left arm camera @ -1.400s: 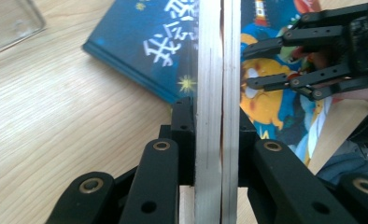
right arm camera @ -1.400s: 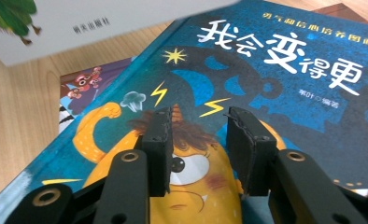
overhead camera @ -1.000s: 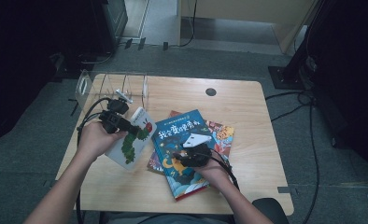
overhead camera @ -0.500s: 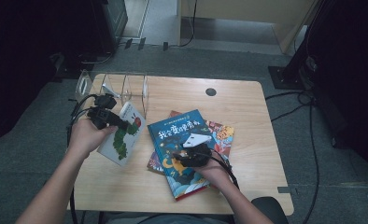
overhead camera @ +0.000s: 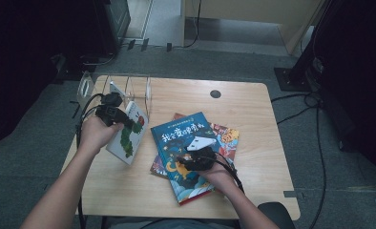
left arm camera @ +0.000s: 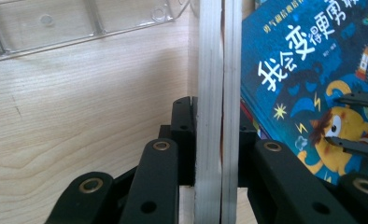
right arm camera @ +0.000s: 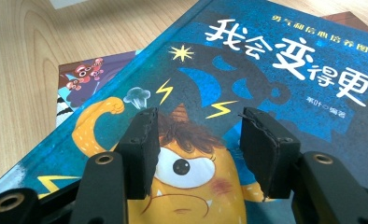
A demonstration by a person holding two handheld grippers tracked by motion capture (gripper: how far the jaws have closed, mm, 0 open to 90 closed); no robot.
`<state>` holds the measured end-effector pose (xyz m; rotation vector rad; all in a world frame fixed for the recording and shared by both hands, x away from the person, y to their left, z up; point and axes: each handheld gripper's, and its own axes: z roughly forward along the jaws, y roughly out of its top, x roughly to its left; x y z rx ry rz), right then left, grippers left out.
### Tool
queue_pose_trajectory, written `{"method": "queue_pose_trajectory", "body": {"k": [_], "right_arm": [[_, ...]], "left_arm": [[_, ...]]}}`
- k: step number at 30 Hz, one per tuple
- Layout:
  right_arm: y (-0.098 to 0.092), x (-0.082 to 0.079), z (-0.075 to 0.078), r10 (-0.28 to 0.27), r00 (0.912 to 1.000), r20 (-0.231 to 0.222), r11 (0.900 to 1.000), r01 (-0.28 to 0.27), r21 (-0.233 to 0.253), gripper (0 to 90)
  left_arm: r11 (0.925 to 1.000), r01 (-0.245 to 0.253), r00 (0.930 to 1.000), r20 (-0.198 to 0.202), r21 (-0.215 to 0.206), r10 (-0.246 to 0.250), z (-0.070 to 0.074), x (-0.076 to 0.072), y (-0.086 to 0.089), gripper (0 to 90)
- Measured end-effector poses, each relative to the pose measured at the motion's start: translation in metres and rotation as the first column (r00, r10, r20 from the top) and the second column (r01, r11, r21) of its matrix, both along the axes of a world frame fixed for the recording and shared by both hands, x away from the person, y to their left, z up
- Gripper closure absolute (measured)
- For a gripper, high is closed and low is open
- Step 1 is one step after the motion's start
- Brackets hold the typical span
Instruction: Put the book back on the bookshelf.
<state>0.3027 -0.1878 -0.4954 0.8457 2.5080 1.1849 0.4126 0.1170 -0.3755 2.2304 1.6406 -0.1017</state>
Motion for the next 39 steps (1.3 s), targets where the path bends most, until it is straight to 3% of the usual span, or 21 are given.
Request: {"method": "queue_pose_trajectory", "body": {"k": [15, 20, 24, 34, 39], "right_arm": [[0.000, 0.000, 0.000, -0.006, 1.0000, -0.001, 1.000, 0.006, 0.001, 49.1], [0.000, 0.000, 0.000, -0.007, 1.0000, -0.001, 1.000, 0.007, 0.001, 49.4], [0.000, 0.000, 0.000, -0.012, 0.9999, -0.002, 1.000, 0.012, 0.003, 50.1], [0.000, 0.000, 0.000, -0.018, 0.9998, -0.004, 1.000, 0.018, 0.005, 51.2], [-0.001, 0.000, 0.000, -0.018, 0.9998, -0.004, 1.000, 0.018, 0.005, 51.4]], "left_arm": [[0.9957, -0.088, 0.9950, -0.050, -0.029, 0.087, -0.003, 0.020, -0.001, 78.6], [0.9938, -0.111, 0.9932, -0.039, -0.007, 0.110, -0.003, 0.025, 0.000, 78.6], [0.9908, -0.133, 0.9900, -0.050, -0.025, 0.132, -0.002, 0.032, 0.003, 78.6], [0.9903, -0.138, 0.9893, -0.048, -0.011, 0.138, 0.003, 0.047, -0.006, 78.5], [0.9856, -0.169, 0.9848, -0.040, -0.003, 0.169, 0.006, 0.059, -0.007, 78.5]]}}
